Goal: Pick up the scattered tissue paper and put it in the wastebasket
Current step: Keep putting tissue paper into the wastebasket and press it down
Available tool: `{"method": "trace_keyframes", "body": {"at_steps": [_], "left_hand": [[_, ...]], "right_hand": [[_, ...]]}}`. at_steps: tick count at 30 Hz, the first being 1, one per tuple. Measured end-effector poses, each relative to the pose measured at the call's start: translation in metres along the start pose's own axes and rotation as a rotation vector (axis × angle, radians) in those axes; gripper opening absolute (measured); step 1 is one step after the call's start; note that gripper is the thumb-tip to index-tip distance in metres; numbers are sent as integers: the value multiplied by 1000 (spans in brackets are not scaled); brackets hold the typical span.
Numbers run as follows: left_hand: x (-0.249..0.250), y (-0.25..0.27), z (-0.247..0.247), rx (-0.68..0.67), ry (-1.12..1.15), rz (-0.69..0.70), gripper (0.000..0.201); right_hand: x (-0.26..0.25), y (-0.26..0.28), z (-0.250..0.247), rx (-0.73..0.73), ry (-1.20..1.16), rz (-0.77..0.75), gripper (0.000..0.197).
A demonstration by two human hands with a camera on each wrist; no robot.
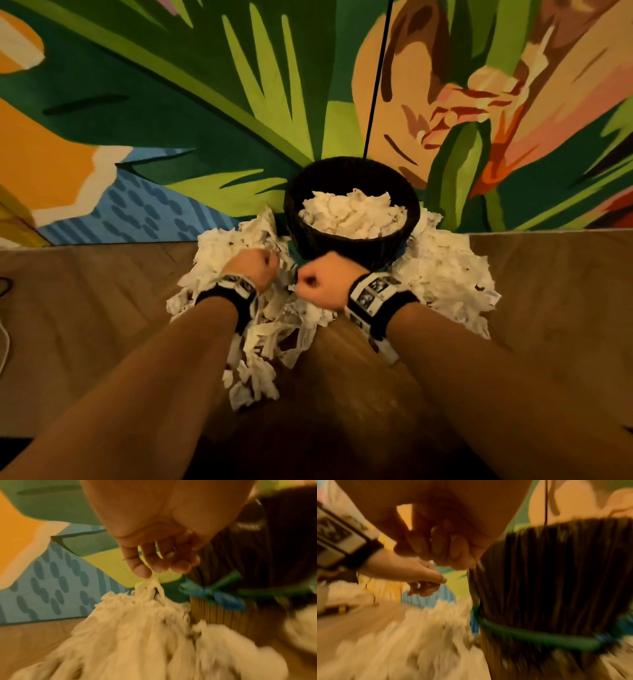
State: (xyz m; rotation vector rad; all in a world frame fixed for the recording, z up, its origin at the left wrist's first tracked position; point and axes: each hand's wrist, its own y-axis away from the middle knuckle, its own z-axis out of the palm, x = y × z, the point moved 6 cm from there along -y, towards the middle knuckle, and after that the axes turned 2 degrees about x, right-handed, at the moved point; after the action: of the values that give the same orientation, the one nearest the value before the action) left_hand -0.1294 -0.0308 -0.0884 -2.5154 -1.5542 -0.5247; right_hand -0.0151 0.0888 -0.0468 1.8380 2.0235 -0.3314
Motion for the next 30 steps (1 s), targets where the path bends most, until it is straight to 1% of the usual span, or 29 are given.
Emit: {"method": "trace_keyframes", "body": {"at_steps": [1, 3, 4, 6, 8, 10, 12, 14, 16, 18, 19, 20, 21, 22, 24, 27, 29, 30], "left_hand": [[-6, 9, 19, -122, -92, 0, 39], [-15, 25, 52, -322, -225, -10, 33], [-20, 32, 67, -400, -245, -25, 32], [-26, 41, 91, -504, -226, -58, 30], [-28, 45, 109, -564, -208, -69, 30], [-28, 44, 122, -595, -203, -76, 38], [-25, 41, 131, -606, -207, -76, 44], [-21, 37, 139, -602, -219, -59, 47], [-18, 33, 145, -593, -217, -45, 45], [-18, 32, 147, -577, -216, -66, 35], [-19, 32, 145, -555, -238, -71, 30], [-20, 32, 143, -517, -269, -72, 24], [-21, 32, 139, -467, -264, -77, 20], [-23, 31, 135, -411, -221, -87, 17], [-26, 29, 126, -268, -63, -108, 18], [-38, 23, 107, 3, 247, -229, 17], [-47, 21, 100, 133, 376, -303, 10], [-50, 20, 98, 173, 412, -325, 11]], "right_hand": [[7, 1, 24, -102, 24, 24, 26], [34, 9, 67, -253, 54, 136, 23], [49, 13, 85, -297, 76, 196, 28], [73, 22, 111, -340, 74, 282, 46], [87, 25, 126, -354, 8, 316, 60], [95, 19, 136, -345, -44, 320, 66], [97, 10, 143, -327, -58, 308, 65], [93, 1, 152, -348, -48, 274, 61], [89, -6, 163, -376, -39, 239, 51], [92, -9, 168, -363, -26, 261, 37], [97, -11, 168, -344, -24, 288, 33], [104, -12, 166, -314, -32, 323, 28], [112, -12, 164, -274, -57, 366, 18], [118, -11, 160, -229, -94, 406, 9], [131, -8, 156, -144, -191, 491, 15], [143, -2, 153, -84, -276, 593, 30], [150, 1, 152, -37, -319, 653, 28], [152, 3, 151, -6, -340, 675, 29]]}}
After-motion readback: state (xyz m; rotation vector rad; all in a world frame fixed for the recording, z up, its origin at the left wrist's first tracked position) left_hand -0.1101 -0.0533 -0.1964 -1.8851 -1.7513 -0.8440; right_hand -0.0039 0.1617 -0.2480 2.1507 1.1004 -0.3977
